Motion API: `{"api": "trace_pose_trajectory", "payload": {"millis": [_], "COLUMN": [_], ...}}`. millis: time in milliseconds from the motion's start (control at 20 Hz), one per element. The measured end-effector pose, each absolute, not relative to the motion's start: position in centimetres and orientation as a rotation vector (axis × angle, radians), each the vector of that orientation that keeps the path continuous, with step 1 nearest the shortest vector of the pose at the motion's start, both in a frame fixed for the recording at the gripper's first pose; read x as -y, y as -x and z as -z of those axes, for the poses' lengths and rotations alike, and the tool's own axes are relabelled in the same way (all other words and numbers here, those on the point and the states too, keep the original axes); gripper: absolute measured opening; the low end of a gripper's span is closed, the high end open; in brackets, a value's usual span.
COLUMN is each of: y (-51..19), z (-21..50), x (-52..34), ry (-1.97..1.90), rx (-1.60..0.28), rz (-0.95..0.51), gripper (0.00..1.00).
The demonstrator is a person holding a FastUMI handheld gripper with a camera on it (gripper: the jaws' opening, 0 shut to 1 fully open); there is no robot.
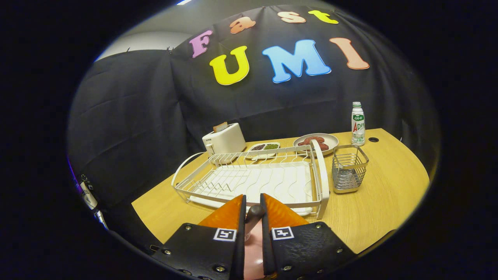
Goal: Take the plate from the dish rack, then take the spoon from the basket and place it into the plate.
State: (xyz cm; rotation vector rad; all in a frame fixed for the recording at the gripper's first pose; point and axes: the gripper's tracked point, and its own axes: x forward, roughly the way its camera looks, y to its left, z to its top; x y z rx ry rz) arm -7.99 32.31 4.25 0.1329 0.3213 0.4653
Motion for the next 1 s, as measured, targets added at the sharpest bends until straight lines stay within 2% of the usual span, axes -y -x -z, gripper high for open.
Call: {"api": "trace_pose_trajectory", "payload": {"millis": [100, 200, 350, 1000], "y": [7.9, 7.9, 8.1, 5.6], "z": [-4.1, -4.8, -6.0, -23.0], "x": [-31.2, -30.6, -29.6, -24.3], "ry": [-0.094, -0.092, -0.087, -0.002], "rx": [-0.332, -0.316, -0.309, -0.015], "rz": [-0.434, -0.424, -0.412, -0.209], "gripper": [0.23, 0.32, 0.36, 0.36]}}
